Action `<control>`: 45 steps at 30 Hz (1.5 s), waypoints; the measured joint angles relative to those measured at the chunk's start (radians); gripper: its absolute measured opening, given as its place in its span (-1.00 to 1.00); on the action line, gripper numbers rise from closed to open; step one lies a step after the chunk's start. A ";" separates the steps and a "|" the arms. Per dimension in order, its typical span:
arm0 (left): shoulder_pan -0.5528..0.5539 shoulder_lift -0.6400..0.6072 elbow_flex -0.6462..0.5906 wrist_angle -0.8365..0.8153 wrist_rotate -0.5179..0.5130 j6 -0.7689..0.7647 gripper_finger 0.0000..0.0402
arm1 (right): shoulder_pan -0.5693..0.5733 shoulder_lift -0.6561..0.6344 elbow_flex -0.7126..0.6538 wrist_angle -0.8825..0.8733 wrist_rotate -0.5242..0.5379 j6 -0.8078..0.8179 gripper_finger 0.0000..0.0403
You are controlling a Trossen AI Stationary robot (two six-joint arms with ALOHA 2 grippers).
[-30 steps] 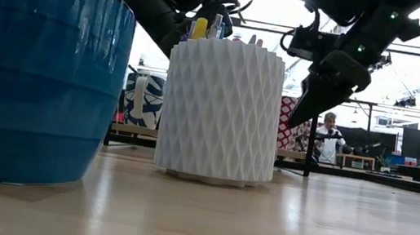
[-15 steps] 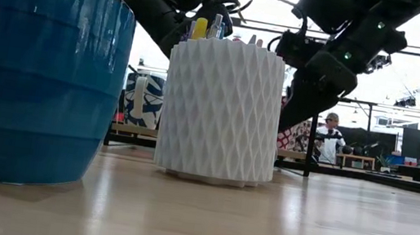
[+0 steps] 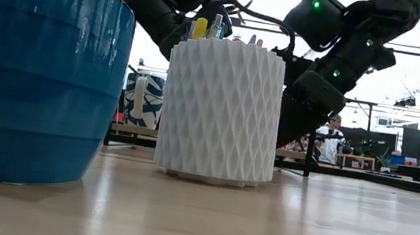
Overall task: Place coffee mugs
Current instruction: Prepare the green mug
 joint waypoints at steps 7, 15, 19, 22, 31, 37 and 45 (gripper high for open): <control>0.000 -0.001 0.001 -0.010 0.002 -0.001 -0.48 | 0.000 0.000 0.000 -0.003 0.041 0.014 -0.73; -0.001 -0.002 0.001 -0.012 0.007 -0.002 -0.48 | 0.000 0.000 0.000 -0.001 0.046 0.019 -0.95; -0.001 -0.002 0.001 -0.012 0.003 -0.001 -0.48 | 0.000 0.000 0.000 -0.005 0.047 0.035 -0.92; -0.001 -0.002 0.001 -0.013 0.002 -0.001 -0.48 | 0.000 -0.001 0.000 -0.008 0.049 0.034 -0.94; 0.000 -0.004 0.004 -0.035 -0.009 0.000 -0.48 | 0.001 -0.052 0.000 -0.062 0.080 0.017 -0.95; 0.000 -0.007 0.004 -0.038 -0.012 0.000 -0.48 | 0.011 -0.106 0.000 -0.136 0.098 0.023 -0.95; 0.000 -0.020 0.002 -0.054 -0.017 -0.002 -0.48 | 0.034 -0.168 -0.002 -0.199 0.154 0.032 -0.95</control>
